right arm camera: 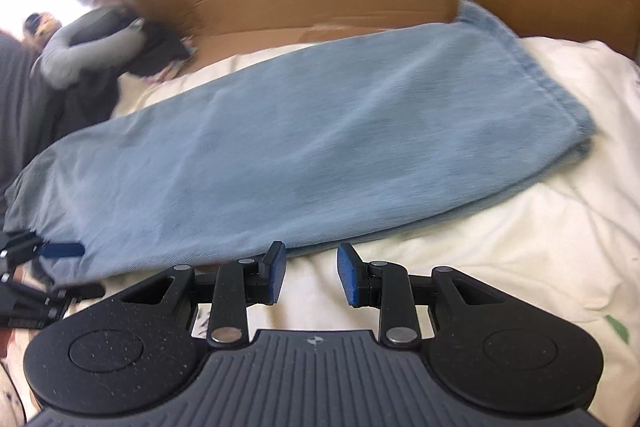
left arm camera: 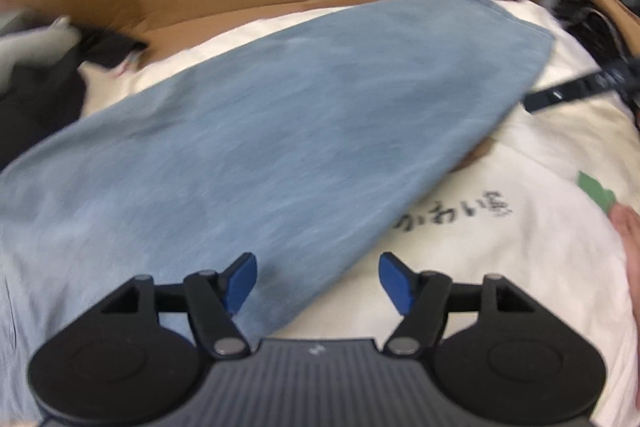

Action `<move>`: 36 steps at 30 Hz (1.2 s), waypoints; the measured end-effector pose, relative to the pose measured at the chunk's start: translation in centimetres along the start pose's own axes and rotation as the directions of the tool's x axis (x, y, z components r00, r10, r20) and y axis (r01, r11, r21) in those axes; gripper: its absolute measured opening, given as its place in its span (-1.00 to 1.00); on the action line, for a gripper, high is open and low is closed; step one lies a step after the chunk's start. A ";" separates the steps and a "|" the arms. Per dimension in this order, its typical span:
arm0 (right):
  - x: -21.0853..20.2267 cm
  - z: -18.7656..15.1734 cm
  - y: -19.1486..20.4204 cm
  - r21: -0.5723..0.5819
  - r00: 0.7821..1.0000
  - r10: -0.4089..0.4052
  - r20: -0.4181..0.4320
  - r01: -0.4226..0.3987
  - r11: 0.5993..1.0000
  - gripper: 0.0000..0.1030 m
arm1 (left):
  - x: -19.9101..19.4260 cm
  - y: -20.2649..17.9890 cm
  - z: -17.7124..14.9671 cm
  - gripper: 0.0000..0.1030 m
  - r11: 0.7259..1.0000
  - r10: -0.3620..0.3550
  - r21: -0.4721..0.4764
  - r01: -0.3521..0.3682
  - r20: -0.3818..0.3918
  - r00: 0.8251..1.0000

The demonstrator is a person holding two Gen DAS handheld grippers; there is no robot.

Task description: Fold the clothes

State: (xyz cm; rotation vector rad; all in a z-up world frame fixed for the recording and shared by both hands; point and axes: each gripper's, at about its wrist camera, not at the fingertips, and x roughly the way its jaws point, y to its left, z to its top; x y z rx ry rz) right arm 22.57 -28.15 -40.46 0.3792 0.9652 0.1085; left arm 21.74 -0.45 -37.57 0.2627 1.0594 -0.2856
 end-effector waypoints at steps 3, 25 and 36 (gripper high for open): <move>0.6 -0.3 1.4 -0.029 0.999 0.023 -0.023 -0.023 0.999 -0.31 | 0.5 0.3 -0.5 0.36 1.000 0.012 -0.014 -0.012 0.004 1.000; 5.8 -0.2 12.9 -0.234 0.992 0.108 -0.067 -0.121 0.965 -0.31 | -1.4 2.6 0.3 -0.73 0.995 0.003 -0.103 0.012 0.139 0.990; 9.3 -0.9 15.0 -0.285 0.992 0.069 -0.108 -0.097 0.954 -0.31 | -0.6 2.5 0.0 -0.63 0.997 0.016 -0.078 -0.007 0.119 0.993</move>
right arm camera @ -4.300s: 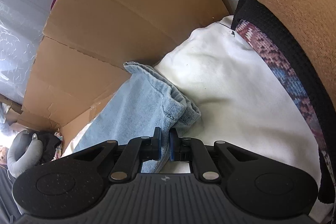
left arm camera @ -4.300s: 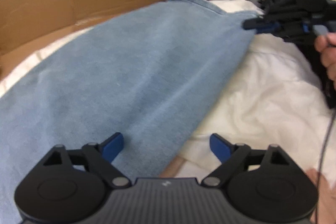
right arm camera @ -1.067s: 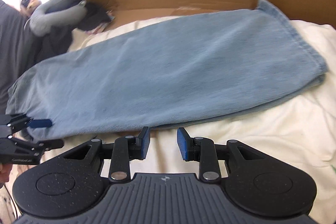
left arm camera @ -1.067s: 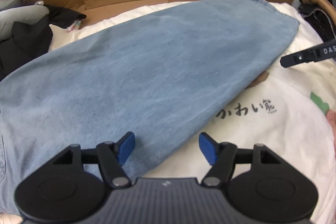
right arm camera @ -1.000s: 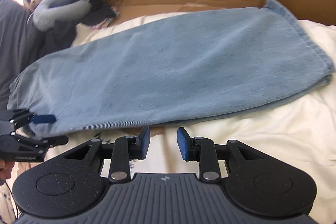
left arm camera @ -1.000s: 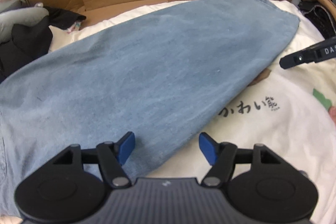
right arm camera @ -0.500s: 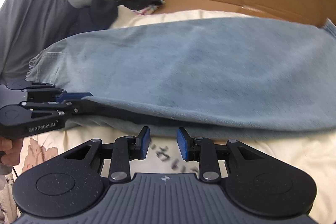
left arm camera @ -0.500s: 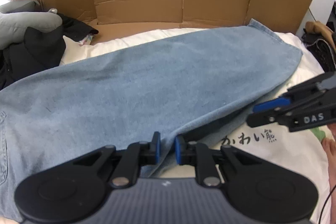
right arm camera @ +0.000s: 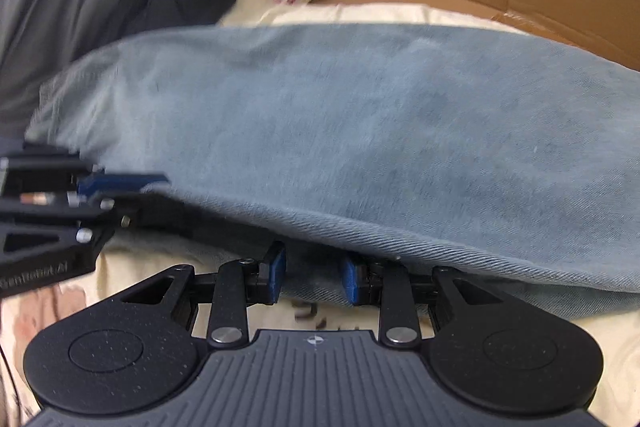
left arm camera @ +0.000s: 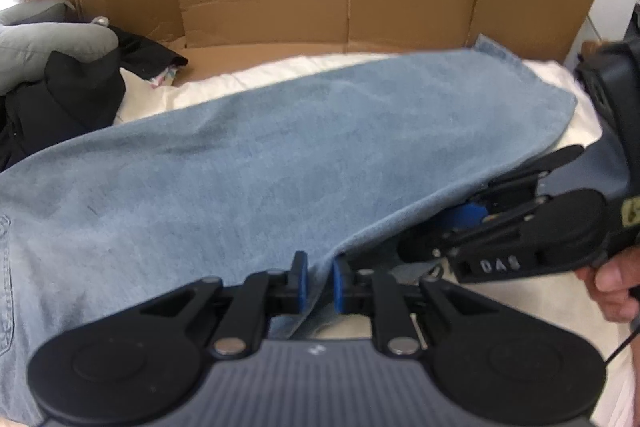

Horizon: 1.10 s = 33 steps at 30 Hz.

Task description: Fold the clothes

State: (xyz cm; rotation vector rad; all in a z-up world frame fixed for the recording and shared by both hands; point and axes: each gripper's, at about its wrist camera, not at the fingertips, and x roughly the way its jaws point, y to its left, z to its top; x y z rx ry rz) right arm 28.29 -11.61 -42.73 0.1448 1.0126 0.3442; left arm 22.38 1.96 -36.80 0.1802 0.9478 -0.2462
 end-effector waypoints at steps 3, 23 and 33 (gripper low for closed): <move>-0.1 -0.9 0.8 -0.059 1.000 -0.017 -0.001 0.017 0.998 -0.31 | 0.9 -0.1 -0.7 -0.29 0.999 0.037 0.030 -0.036 -0.029 0.999; -1.3 -1.5 1.5 -0.060 0.998 0.049 -0.043 -0.051 0.997 -0.31 | -2.9 3.4 -6.6 0.30 0.975 0.222 0.035 -0.220 -0.112 0.969; -1.6 -1.5 3.5 -0.104 0.993 0.108 -0.043 -0.112 0.988 -0.32 | -6.5 5.4 -9.8 0.31 0.946 0.304 -0.073 -0.317 -0.149 0.941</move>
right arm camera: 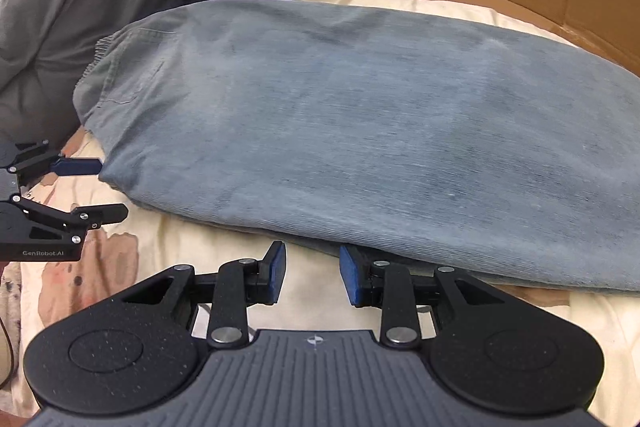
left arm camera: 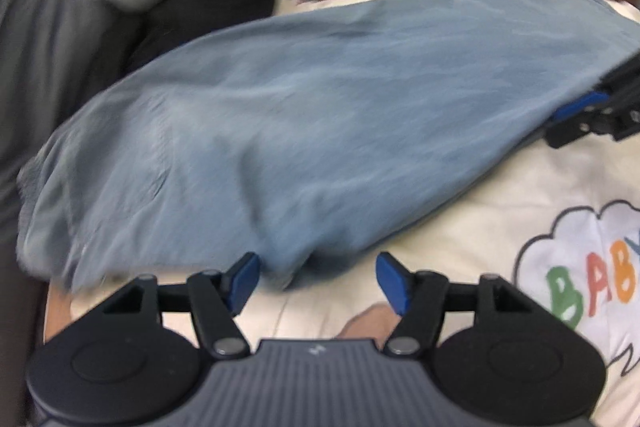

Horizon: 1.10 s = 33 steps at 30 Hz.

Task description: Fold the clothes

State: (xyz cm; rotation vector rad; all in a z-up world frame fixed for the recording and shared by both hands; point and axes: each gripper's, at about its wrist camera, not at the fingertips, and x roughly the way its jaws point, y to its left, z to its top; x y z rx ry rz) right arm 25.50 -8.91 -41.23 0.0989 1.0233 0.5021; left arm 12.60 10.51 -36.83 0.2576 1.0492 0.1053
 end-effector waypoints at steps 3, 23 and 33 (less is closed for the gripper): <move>0.1 0.0 0.5 -0.010 1.000 0.013 -0.005 -0.013 1.000 -0.32 | 0.6 1.0 -0.8 0.31 0.997 0.018 -0.075 -0.020 -0.033 0.999; -1.3 -0.1 -1.5 0.044 1.000 -0.012 0.007 0.012 0.999 -0.31 | 3.3 5.0 -2.0 -0.55 0.938 -0.059 -0.341 0.064 0.027 0.998; -3.9 -0.9 -6.1 0.175 0.996 -0.077 0.046 0.068 0.982 -0.31 | 2.4 5.8 -2.6 -0.73 0.949 -0.079 -0.308 0.064 -0.036 0.996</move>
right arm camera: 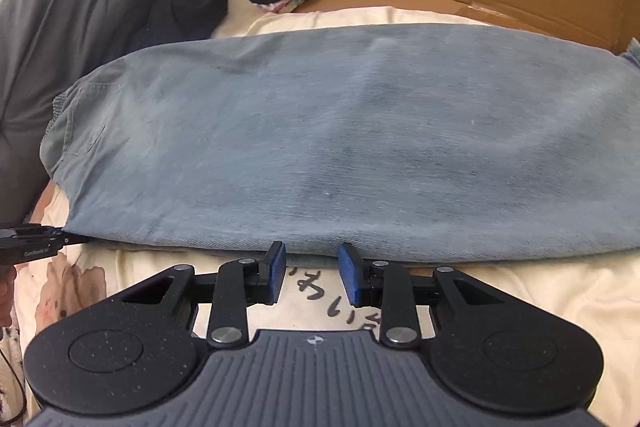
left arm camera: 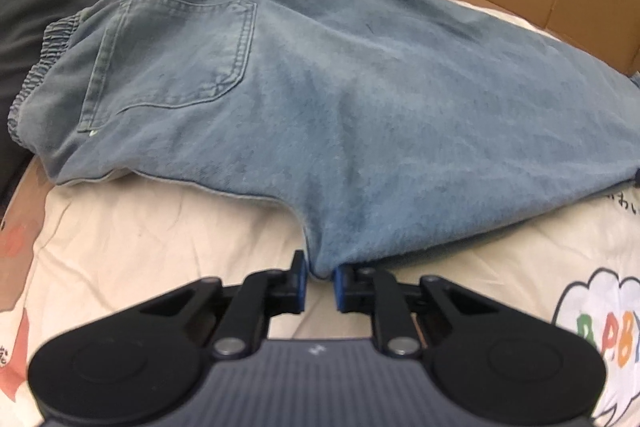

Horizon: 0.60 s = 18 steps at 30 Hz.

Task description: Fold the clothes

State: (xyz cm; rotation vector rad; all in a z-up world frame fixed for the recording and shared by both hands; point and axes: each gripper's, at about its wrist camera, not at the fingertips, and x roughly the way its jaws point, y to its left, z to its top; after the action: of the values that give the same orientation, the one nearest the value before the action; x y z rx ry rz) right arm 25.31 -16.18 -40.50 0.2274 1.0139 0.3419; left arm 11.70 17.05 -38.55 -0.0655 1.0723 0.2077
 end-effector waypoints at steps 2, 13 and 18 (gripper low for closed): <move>-0.2 0.1 0.0 -0.003 1.000 0.002 0.004 -0.002 1.000 -0.31 | -0.4 -0.3 -0.1 -0.73 1.000 0.011 0.023 -0.011 -0.008 1.000; -0.7 2.3 1.6 -0.047 0.999 0.027 0.043 -0.025 0.999 -0.31 | -4.5 -1.7 -0.6 -0.89 0.993 0.017 0.115 -0.022 0.045 0.999; 0.5 2.4 2.0 -0.071 1.000 0.006 0.025 -0.004 0.997 -0.31 | -3.6 -2.0 1.4 -0.84 0.993 -0.011 0.114 0.000 0.096 0.995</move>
State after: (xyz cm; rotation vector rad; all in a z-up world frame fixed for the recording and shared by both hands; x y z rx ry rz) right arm 27.27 -14.21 -38.96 0.1700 0.9748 0.3778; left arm 11.65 14.76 -34.79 0.0443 0.9857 0.1431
